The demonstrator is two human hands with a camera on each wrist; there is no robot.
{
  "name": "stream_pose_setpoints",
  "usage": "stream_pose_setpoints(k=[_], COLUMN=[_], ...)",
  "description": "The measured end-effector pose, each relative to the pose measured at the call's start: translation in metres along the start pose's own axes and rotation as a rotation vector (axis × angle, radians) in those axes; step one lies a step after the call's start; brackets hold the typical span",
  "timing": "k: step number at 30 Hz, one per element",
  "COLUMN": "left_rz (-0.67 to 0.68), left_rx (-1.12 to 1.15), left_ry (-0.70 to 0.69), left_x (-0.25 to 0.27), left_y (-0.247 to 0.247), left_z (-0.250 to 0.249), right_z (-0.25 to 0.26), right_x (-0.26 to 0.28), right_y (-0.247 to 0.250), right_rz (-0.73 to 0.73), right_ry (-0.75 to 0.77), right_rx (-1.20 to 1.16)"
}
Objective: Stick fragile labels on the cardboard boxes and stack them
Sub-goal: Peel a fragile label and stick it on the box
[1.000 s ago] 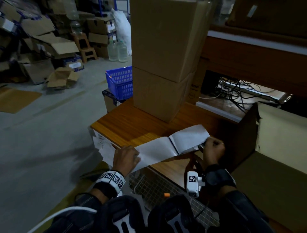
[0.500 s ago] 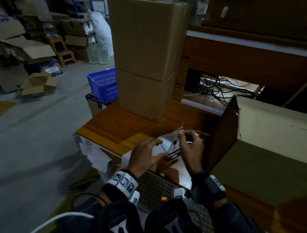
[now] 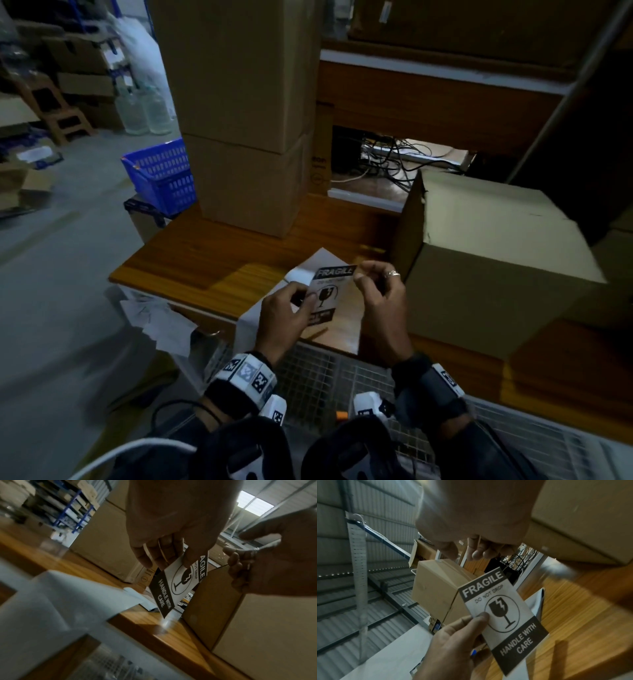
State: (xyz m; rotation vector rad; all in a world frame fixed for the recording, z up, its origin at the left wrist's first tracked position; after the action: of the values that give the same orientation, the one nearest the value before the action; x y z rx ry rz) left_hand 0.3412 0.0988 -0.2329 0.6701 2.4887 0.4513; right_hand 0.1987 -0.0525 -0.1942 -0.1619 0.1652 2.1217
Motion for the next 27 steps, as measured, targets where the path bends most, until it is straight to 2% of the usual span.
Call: stream_pose_setpoints(k=[2,5,8,12,17,22,24,27], left_rz=[-0.004,0.005,0.089,0.22,0.26,0.14,0.09,0.034], left_rx=[0.121,0.225,0.319,0.4,0.306,0.138,0.039,-0.071], left_ry=[0.096,0.191,0.269,0.259,0.161,-0.009,-0.135,-0.397], left_x=[0.008,0.023,0.044,0.071,0.083,0.07,0.061,0.053], left_y=[-0.003,-0.017,-0.047,-0.084,-0.117,-0.135,-0.135,-0.137], left_z=[-0.004,-0.011,-0.036,-0.083,-0.124,-0.177,-0.209,-0.265], right_z=[-0.012,-0.036,-0.056,-0.072,-0.06,-0.044,-0.039,-0.034], right_x=[0.007,0.026,0.047,0.064,0.069,0.061,0.054,0.042], right_y=[0.019,0.044,0.074,0.123,0.189,0.246,0.268,0.293], right_rz=[0.035,0.128,0.178,0.163,0.106,-0.011,-0.054,-0.088], right_ry=[-0.037,-0.183,-0.251,-0.29,-0.241,-0.194,-0.178,-0.148], right_rx=[0.065,0.085,0.048,-0.03,-0.081,-0.148,-0.153,-0.125])
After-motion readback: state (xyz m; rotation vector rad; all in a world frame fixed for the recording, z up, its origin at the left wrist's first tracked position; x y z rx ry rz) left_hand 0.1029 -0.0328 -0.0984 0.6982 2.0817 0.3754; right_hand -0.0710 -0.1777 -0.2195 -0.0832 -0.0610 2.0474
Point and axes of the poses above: each hand's wrist, its own x-axis away from the middle knuckle, its own y-axis out of the back of the hand, z = x × y, the point moved 10 cm from there along -x, towards the middle knuckle, and after that the axes turned 4 degrees about -z, right-handed, at the moved point
